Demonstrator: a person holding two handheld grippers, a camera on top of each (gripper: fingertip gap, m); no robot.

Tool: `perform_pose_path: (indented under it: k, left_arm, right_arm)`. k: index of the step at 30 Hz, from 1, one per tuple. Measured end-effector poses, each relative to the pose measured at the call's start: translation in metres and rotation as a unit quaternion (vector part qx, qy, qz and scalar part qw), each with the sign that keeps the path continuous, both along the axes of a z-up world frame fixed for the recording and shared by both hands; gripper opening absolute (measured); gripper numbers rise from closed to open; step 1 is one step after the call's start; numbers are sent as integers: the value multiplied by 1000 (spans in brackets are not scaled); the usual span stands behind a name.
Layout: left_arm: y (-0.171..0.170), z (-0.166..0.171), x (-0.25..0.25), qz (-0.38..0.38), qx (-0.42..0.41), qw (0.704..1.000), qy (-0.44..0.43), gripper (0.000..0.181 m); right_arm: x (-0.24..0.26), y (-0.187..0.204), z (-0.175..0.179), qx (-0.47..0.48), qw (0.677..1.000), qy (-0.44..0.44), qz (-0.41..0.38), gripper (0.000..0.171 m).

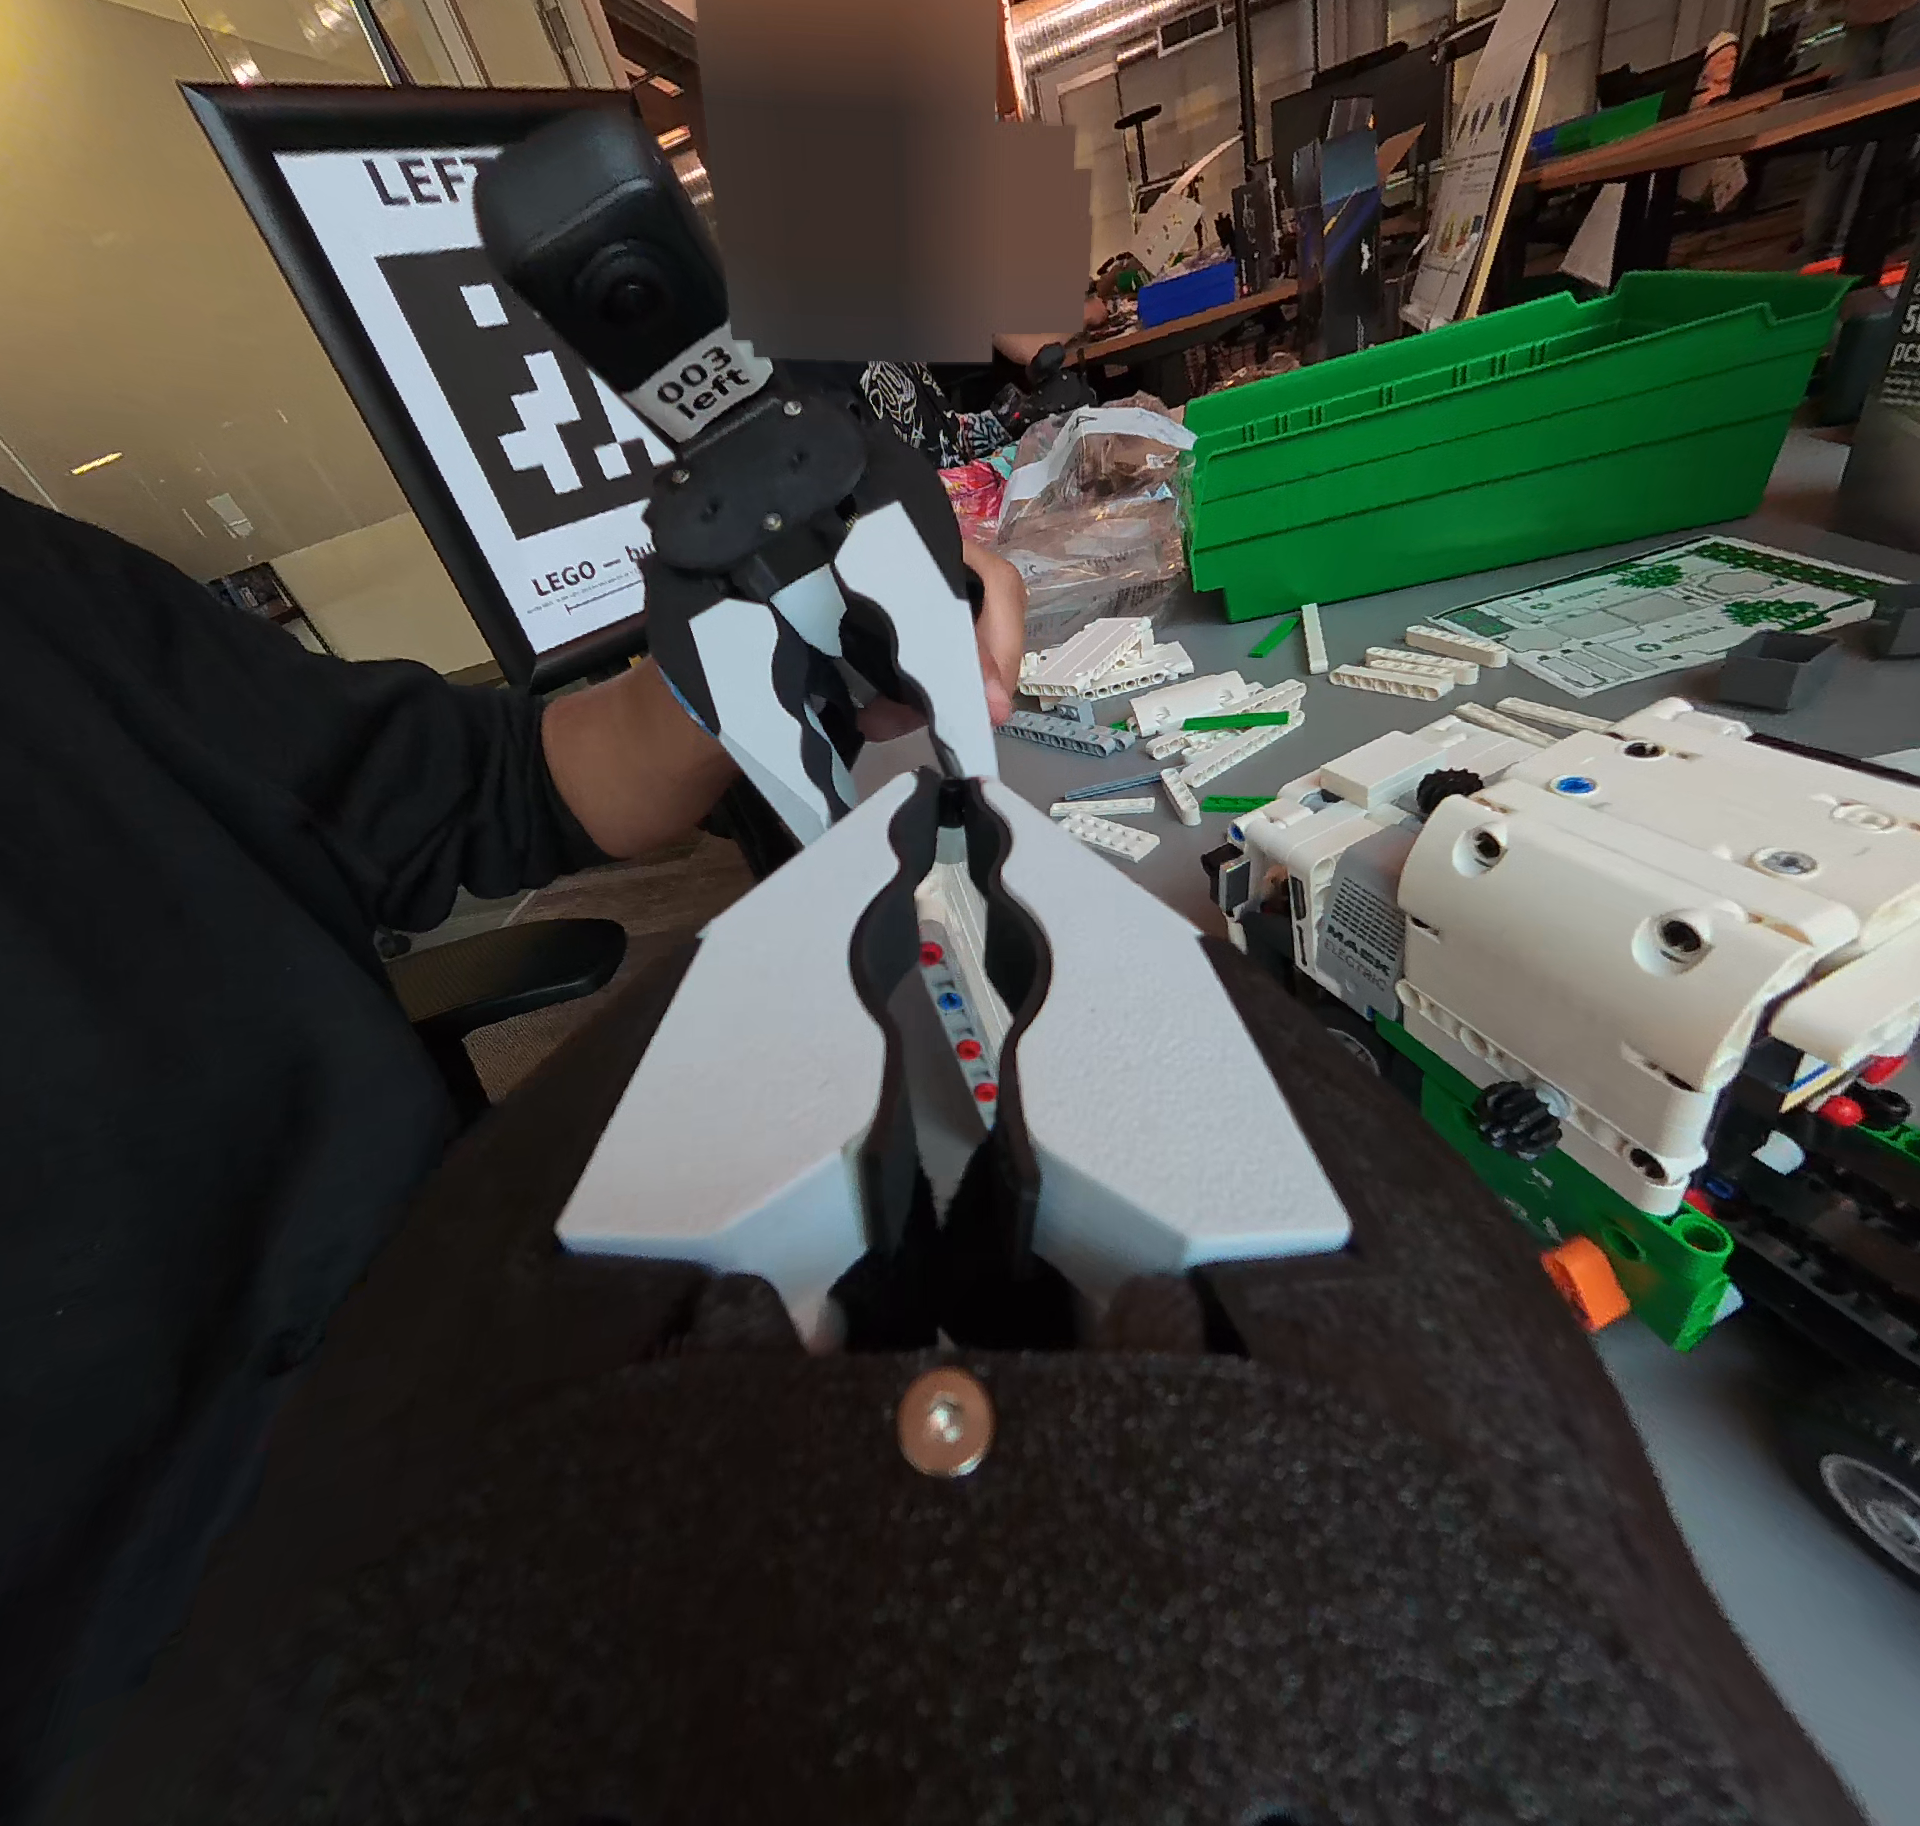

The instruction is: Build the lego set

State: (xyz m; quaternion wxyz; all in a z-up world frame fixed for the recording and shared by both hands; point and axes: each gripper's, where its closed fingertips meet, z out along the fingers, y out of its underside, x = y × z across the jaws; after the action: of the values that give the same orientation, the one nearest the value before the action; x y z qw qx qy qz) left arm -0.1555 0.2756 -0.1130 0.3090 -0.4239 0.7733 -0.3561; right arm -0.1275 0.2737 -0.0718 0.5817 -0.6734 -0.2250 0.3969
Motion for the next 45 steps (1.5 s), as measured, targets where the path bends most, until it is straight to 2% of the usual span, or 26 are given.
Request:
perform_pose_path:
  k: [5, 9, 12, 16, 21, 24, 28, 31, 33, 36, 39, 45]
  left_arm:
    - [-3, 25, 5, 17, -14, 998, -55, 31]
    - [-32, 62, 1, 14, -76, 988, -131, 29]
    - [-44, 78, -7, 15, -115, 979, -170, 20]
    - [-64, 80, -27, -23, -185, 969, -163, 20]
    - [-75, 77, -49, -34, -211, 962, -169, 14]
    - [-78, 72, -58, -15, -156, 970, -188, 14]
    - [-64, 61, -62, 69, -6, 973, -222, 13]
    - [-49, 57, -65, 141, 116, 953, -244, 13]
    - [-49, 53, -67, 160, 182, 936, -254, 13]
    - [-46, 51, -68, 178, 293, 902, -262, 13]
    - [-49, 51, -67, 175, 328, 889, -266, 13]
    - [-51, 43, -65, 171, 364, 881, -251, 13]
  right_arm:
    - [-5, -7, 22, 6, 997, 72, 19, 3]
    - [-24, -23, 53, 44, 989, 141, 31, 3]
    - [-45, -38, 63, 101, 987, 125, 19, 3]
    - [-70, -49, 59, 153, 986, 68, -1, 3]
    - [-94, -61, 55, 155, 986, 57, 9, 3]
    - [-105, -65, 50, 140, 988, 59, 9, 4]
    - [-110, -63, 39, 86, 994, 72, -13, 11]
    - [-104, -56, 24, 55, 994, 35, -83, 20]
    - [-99, -50, 13, 28, 989, 3, -143, 20]
    - [-101, -50, 6, -24, 983, 9, -182, 17]
    - [-103, -56, 6, -35, 982, 12, -187, 11]
    - [-108, -62, 4, -35, 982, 16, -187, 17]
